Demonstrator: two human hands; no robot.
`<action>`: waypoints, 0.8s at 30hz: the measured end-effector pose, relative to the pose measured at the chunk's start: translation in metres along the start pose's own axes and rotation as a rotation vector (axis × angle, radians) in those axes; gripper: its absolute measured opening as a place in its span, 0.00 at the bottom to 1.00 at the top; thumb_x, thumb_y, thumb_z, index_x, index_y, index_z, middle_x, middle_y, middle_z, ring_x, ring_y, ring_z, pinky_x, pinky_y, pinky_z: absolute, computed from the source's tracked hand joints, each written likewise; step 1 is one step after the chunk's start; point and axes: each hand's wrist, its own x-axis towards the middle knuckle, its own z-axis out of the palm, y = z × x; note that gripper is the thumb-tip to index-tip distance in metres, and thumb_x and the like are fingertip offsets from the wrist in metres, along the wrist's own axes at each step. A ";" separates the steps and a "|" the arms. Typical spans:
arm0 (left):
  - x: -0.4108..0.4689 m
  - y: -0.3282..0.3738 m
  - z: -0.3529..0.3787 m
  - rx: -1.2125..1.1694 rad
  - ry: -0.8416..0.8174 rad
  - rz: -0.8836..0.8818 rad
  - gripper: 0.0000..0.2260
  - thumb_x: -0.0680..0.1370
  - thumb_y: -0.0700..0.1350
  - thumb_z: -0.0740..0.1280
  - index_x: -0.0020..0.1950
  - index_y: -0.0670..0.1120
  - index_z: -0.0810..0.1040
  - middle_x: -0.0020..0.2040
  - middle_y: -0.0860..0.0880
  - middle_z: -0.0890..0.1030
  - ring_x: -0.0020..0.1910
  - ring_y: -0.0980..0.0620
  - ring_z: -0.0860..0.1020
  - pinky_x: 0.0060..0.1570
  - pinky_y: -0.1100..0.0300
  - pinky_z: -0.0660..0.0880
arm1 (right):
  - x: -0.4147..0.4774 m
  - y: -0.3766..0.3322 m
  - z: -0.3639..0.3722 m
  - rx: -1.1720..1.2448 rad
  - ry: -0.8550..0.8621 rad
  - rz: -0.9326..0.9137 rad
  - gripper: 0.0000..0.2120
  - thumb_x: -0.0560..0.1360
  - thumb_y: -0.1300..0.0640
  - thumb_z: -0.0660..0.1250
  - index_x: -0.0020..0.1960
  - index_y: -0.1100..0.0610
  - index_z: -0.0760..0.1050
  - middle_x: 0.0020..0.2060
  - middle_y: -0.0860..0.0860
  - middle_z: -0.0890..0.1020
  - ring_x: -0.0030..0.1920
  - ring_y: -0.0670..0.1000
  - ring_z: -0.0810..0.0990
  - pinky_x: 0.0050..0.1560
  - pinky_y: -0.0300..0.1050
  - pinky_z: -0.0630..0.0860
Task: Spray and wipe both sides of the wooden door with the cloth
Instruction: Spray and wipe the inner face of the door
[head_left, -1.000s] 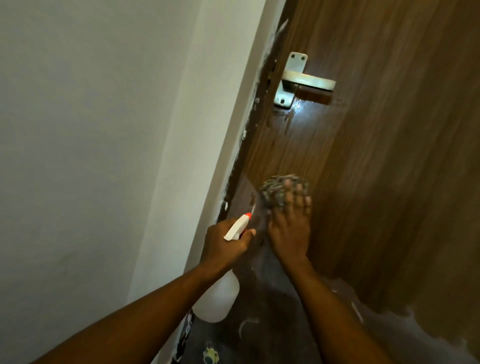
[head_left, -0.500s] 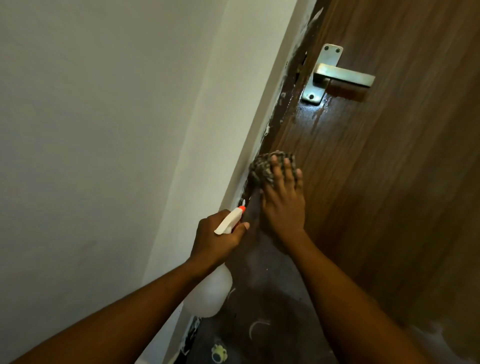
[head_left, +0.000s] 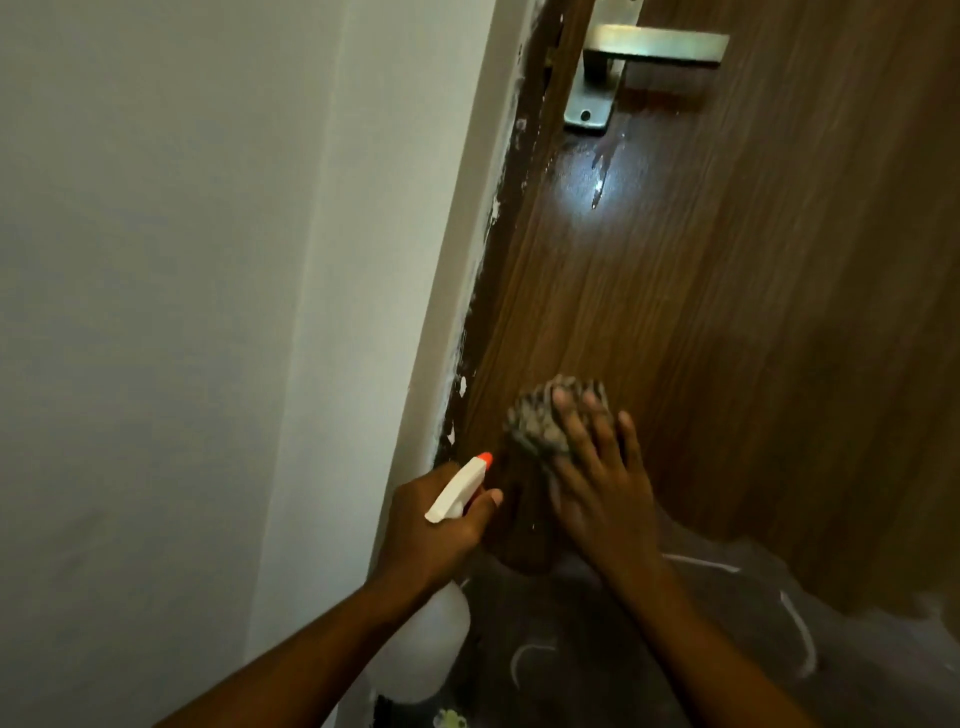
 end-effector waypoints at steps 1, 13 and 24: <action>0.006 0.001 0.001 -0.019 0.005 0.017 0.12 0.71 0.50 0.73 0.51 0.56 0.75 0.42 0.58 0.78 0.43 0.57 0.80 0.39 0.70 0.76 | 0.018 -0.009 -0.001 0.013 0.056 0.103 0.24 0.79 0.52 0.61 0.75 0.51 0.68 0.79 0.55 0.58 0.79 0.60 0.52 0.77 0.63 0.51; -0.017 -0.020 0.032 0.010 -0.055 0.099 0.24 0.70 0.52 0.74 0.62 0.46 0.75 0.50 0.54 0.77 0.49 0.55 0.76 0.44 0.66 0.73 | -0.168 -0.012 0.015 -0.028 -0.169 -0.168 0.24 0.78 0.51 0.60 0.73 0.53 0.71 0.78 0.56 0.61 0.79 0.59 0.54 0.76 0.63 0.54; -0.053 -0.028 0.099 -0.162 -0.223 0.260 0.12 0.71 0.52 0.72 0.51 0.50 0.80 0.42 0.50 0.83 0.41 0.57 0.81 0.39 0.59 0.81 | -0.075 0.032 0.007 -0.017 0.105 0.260 0.25 0.81 0.49 0.60 0.77 0.52 0.64 0.77 0.61 0.60 0.77 0.65 0.56 0.77 0.64 0.48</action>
